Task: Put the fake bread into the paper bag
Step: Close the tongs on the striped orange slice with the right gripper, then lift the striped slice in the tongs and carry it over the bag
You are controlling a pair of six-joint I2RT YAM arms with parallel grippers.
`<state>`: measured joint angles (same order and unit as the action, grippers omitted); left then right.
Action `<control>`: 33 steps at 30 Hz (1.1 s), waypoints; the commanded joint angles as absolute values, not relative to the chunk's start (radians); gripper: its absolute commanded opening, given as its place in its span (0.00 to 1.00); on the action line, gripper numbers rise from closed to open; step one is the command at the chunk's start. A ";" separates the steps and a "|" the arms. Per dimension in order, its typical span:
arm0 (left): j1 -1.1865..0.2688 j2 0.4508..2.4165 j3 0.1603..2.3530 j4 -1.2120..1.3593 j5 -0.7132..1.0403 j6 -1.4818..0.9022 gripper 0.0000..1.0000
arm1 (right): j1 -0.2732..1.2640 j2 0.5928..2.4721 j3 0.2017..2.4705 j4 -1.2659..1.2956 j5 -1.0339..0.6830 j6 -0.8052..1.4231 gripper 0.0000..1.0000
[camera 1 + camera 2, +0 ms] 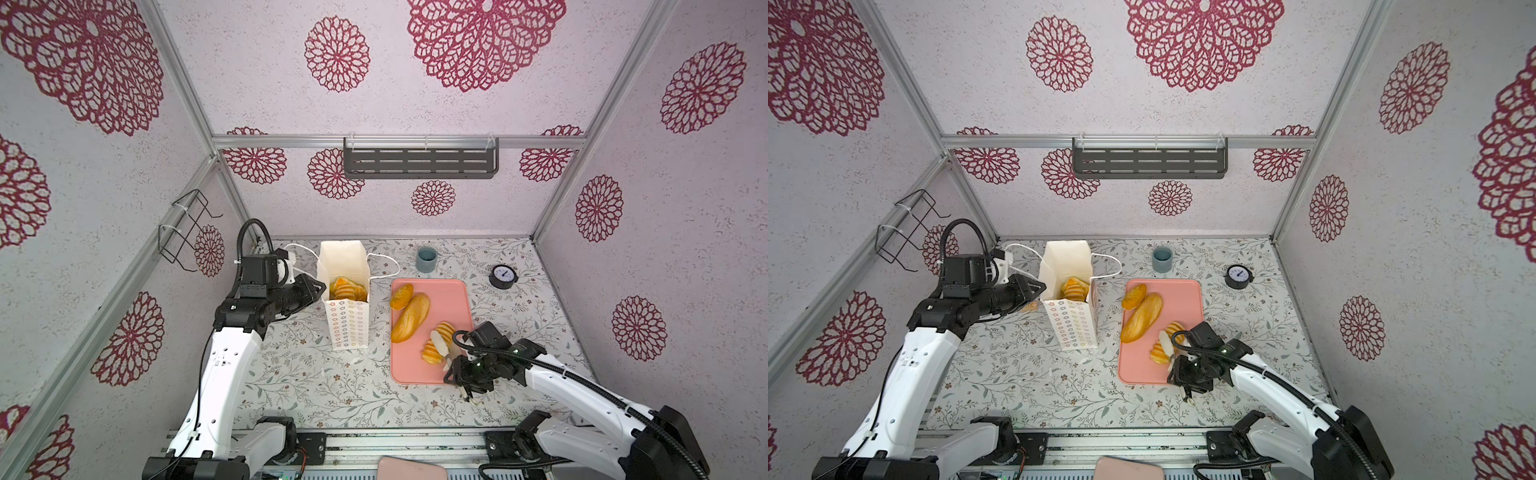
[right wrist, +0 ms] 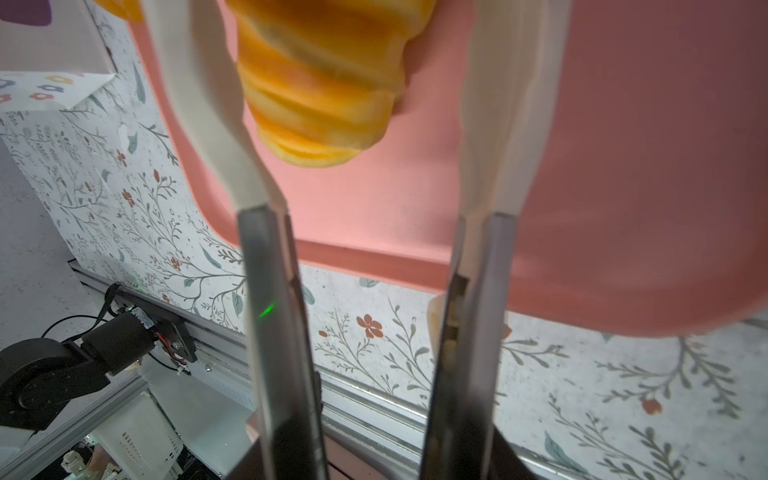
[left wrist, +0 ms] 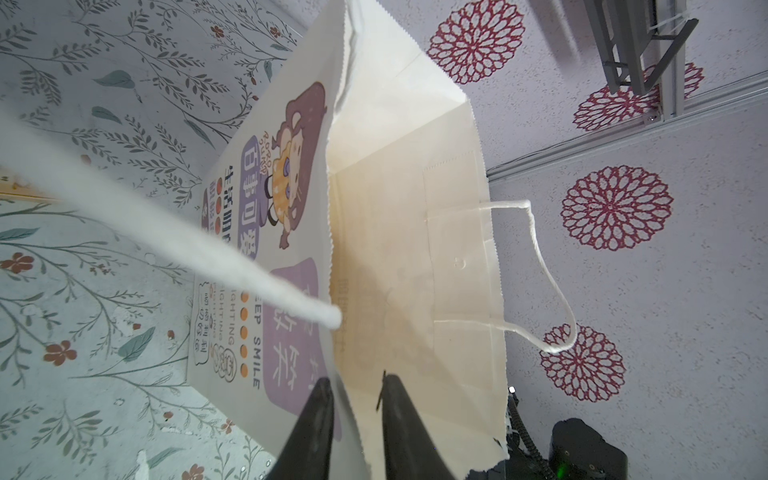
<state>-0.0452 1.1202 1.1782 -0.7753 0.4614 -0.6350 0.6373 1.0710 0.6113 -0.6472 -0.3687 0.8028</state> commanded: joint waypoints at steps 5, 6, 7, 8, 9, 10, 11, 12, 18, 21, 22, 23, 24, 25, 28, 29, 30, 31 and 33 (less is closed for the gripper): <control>-0.049 1.103 1.167 -0.765 0.461 -0.620 0.24 | 0.632 1.068 0.658 -0.624 -0.346 0.775 0.39; -0.050 1.100 1.169 -0.764 0.461 -0.619 0.24 | 0.632 1.064 0.661 -0.627 -0.343 0.775 0.37; -0.051 1.101 1.169 -0.764 0.460 -0.619 0.24 | 0.632 1.059 0.663 -0.632 -0.338 0.776 0.36; -0.050 1.101 1.169 -0.764 0.460 -0.619 0.24 | 0.632 1.051 0.665 -0.636 -0.336 0.776 0.34; -0.050 1.101 1.169 -0.764 0.460 -0.621 0.24 | 0.631 1.044 0.667 -0.639 -0.333 0.778 0.34; -0.051 1.101 1.169 -0.764 0.460 -0.621 0.24 | 0.630 1.036 0.669 -0.643 -0.329 0.780 0.33; -0.051 1.101 1.170 -0.764 0.460 -0.621 0.24 | 0.631 1.028 0.670 -0.647 -0.327 0.781 0.32; -0.050 1.101 1.169 -0.764 0.460 -0.622 0.24 | 0.630 1.019 0.669 -0.649 -0.325 0.782 0.31; -0.051 1.102 1.178 -0.766 0.460 -0.625 0.24 | 0.629 0.974 0.669 -0.659 -0.313 0.794 0.28; -0.051 1.103 1.178 -0.770 0.459 -0.625 0.25 | 0.629 0.953 0.681 -0.666 -0.311 0.796 0.27; -0.051 1.101 1.178 -0.771 0.459 -0.624 0.26 | 0.627 0.947 0.692 -0.671 -0.309 0.796 0.27; -0.051 1.101 1.177 -0.773 0.457 -0.626 0.27 | 0.627 0.941 0.709 -0.677 -0.304 0.795 0.27; -0.049 1.100 1.177 -0.774 0.457 -0.626 0.27 | 0.627 0.937 0.728 -0.686 -0.298 0.790 0.27; -0.051 1.100 1.177 -0.776 0.458 -0.626 0.27 | 0.627 0.936 0.753 -0.697 -0.289 0.783 0.27; -0.051 1.096 1.182 -0.775 0.460 -0.630 0.27 | 0.627 0.944 0.840 -0.737 -0.263 0.757 0.27; -0.051 1.095 1.183 -0.774 0.460 -0.631 0.27 | 0.627 0.951 0.869 -0.748 -0.255 0.747 0.26; -0.051 1.095 1.185 -0.774 0.460 -0.631 0.26 | 0.629 0.958 0.899 -0.761 -0.248 0.739 0.26; -0.051 1.094 1.187 -0.774 0.460 -0.631 0.25 | 0.627 0.969 0.928 -0.773 -0.240 0.730 0.26; -0.051 1.094 1.190 -0.776 0.462 -0.632 0.23 | 0.627 0.986 0.980 -0.791 -0.226 0.716 0.26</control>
<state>-0.0452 1.1118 1.1782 -0.7761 0.4610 -0.6384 0.6315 0.9794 0.9028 -0.7647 -0.2699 0.7635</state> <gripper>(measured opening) 0.234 0.275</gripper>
